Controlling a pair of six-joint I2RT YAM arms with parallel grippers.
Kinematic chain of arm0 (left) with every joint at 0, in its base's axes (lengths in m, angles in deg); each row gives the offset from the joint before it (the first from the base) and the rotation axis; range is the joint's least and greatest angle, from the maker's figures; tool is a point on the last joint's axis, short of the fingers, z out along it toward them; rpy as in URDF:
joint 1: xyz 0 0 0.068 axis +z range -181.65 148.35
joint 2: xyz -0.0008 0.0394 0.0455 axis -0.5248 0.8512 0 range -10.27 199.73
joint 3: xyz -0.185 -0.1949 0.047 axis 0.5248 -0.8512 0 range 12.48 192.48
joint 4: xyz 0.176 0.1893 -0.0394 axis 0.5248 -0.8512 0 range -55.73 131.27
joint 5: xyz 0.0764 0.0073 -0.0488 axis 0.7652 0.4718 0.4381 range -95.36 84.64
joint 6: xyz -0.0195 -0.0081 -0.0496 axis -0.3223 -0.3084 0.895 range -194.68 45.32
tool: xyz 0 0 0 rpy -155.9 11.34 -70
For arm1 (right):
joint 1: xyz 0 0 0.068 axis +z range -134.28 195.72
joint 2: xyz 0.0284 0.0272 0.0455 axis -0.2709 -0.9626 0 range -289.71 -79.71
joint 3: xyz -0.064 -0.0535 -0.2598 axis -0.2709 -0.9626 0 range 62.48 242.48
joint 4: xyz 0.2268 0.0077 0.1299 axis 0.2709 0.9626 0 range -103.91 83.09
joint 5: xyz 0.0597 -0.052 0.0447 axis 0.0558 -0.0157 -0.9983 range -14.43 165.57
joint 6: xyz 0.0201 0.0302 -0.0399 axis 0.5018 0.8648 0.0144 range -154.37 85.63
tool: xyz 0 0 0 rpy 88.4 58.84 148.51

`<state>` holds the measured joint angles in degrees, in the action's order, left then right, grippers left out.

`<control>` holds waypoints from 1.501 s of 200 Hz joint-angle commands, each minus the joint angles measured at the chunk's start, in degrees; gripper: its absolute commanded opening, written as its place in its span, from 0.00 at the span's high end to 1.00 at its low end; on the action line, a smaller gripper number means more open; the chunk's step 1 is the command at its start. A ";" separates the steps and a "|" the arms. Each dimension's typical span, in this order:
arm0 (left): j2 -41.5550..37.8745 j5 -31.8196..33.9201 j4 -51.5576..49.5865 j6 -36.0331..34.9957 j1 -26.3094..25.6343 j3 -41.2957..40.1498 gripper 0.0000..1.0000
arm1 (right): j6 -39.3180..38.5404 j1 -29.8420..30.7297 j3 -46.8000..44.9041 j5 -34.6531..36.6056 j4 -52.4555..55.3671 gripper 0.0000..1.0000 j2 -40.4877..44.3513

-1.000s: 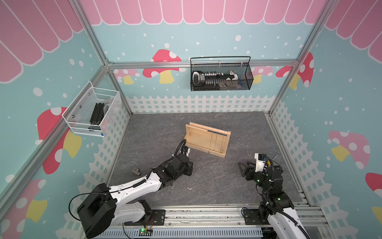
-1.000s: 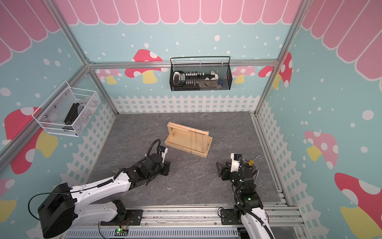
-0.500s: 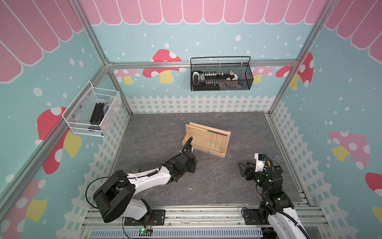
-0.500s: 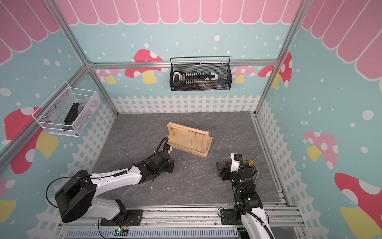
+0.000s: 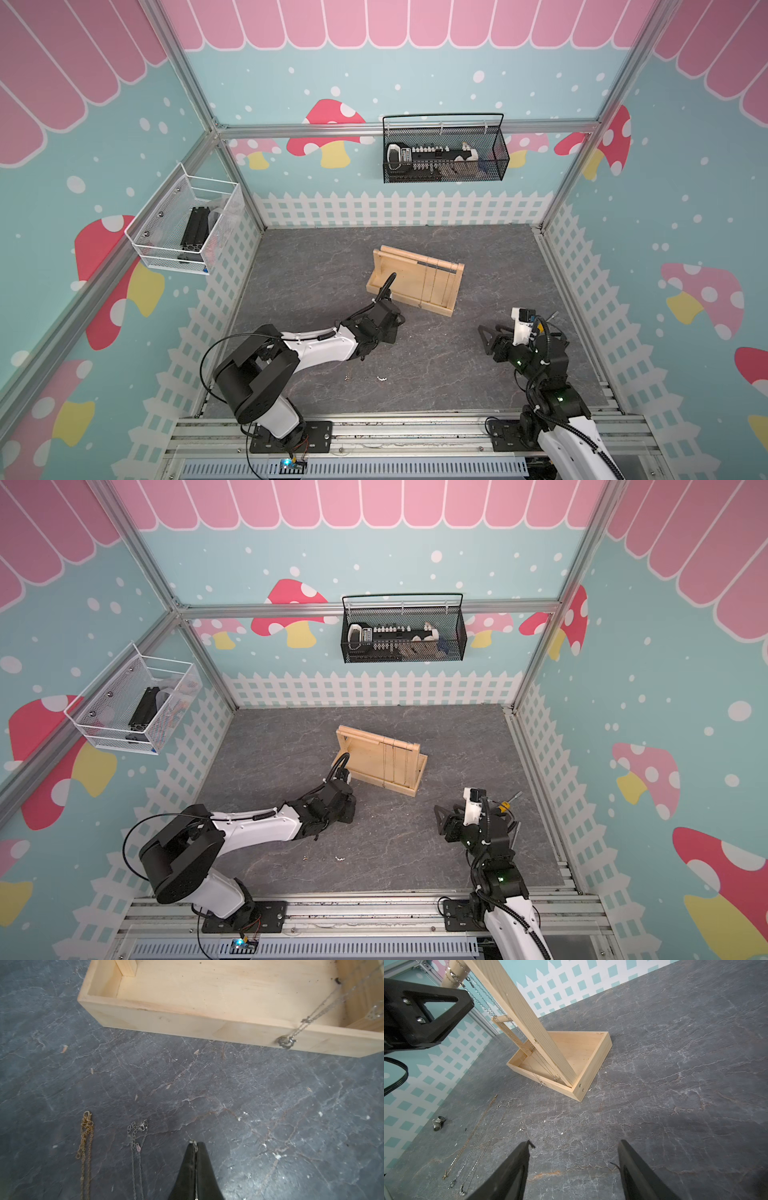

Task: Take the necklace off the jewelry display stand
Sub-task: Place the necklace at the center of the board.

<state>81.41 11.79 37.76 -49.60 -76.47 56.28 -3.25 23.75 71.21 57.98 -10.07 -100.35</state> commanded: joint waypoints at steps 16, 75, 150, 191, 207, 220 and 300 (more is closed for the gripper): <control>2.00 3.57 0.63 -0.03 0.66 2.07 0.97 | 0.34 0.46 -0.32 -0.15 -0.49 0.31 0.18; 4.79 3.60 0.85 0.17 1.13 3.20 0.97 | 0.27 0.42 -0.30 -0.15 -0.45 0.31 0.29; 5.71 3.46 1.42 0.48 1.22 3.32 0.87 | 0.21 0.45 -0.30 -0.04 -0.41 0.31 0.18; 5.06 3.46 1.68 0.47 1.22 3.15 0.84 | 0.18 0.45 -0.31 -0.14 -0.45 0.31 0.08; 4.48 3.48 1.34 0.54 1.22 3.14 0.85 | 0.18 0.41 -0.33 -0.15 -0.42 0.31 0.18; 2.97 2.97 1.36 0.94 1.22 2.89 0.85 | 0.18 0.52 -0.37 -0.14 -0.41 0.31 0.18; -9.16 -14.44 24.56 -0.25 1.14 0.09 0.85 | 0.18 0.44 -0.31 0.06 -0.44 0.31 0.11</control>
<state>71.01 2.92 53.54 -49.20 -75.60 55.23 -3.25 23.75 71.21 58.01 -10.07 -100.35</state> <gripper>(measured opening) 0.146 0.689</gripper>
